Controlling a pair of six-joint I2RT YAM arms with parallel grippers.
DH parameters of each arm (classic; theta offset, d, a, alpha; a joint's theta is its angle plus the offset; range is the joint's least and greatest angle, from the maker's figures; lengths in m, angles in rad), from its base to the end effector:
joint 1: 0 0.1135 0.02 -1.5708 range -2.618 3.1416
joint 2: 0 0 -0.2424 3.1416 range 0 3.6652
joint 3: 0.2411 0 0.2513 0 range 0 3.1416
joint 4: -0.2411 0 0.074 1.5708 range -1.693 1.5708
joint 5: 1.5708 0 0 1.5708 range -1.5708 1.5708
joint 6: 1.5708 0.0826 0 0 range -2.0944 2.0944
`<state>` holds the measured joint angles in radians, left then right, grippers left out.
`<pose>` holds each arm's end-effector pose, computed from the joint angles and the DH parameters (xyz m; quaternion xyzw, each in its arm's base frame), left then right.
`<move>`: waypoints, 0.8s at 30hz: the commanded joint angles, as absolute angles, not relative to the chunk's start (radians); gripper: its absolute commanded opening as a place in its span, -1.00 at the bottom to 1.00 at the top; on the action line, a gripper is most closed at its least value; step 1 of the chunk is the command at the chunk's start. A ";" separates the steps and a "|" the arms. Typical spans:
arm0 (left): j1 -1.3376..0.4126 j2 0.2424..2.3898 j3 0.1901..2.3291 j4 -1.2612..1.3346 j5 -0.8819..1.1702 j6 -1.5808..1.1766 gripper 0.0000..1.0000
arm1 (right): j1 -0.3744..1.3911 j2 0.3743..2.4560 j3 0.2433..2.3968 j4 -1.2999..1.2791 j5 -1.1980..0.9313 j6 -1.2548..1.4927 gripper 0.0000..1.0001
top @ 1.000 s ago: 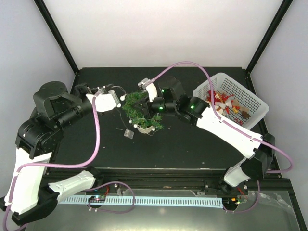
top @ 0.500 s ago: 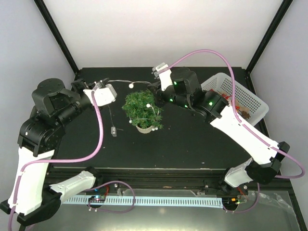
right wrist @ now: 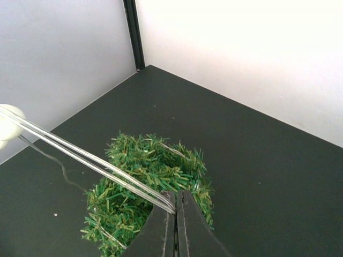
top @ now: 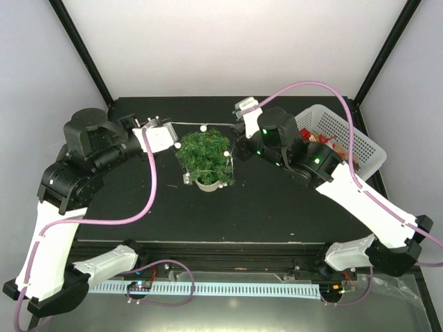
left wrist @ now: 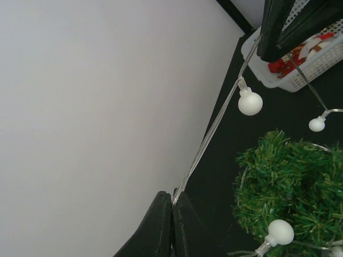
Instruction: Decorate the small christmas tree
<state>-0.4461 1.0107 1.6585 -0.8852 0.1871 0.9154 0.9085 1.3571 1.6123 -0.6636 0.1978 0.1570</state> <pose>0.1742 -0.1003 0.4775 0.5373 0.5717 0.0717 0.6159 0.2168 0.2517 0.4085 -0.2548 0.7936 0.2064 0.5125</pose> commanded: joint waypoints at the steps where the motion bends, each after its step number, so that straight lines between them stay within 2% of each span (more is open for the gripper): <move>1: -0.437 0.991 1.675 -0.867 0.198 0.880 -0.97 | 0.896 1.292 1.551 -0.692 0.317 0.182 -0.98; 10: -0.436 0.971 1.674 -0.924 0.275 0.839 -0.97 | 0.897 1.223 1.402 -0.709 0.279 0.244 -0.98; 24: -0.438 0.953 1.623 -0.927 0.409 0.749 -0.97 | 0.845 1.183 1.343 -0.752 0.503 0.336 -0.98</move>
<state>-0.4477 1.0138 1.6035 -0.9695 0.4061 0.7937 0.9211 1.1999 1.3624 -0.6037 0.2527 0.2714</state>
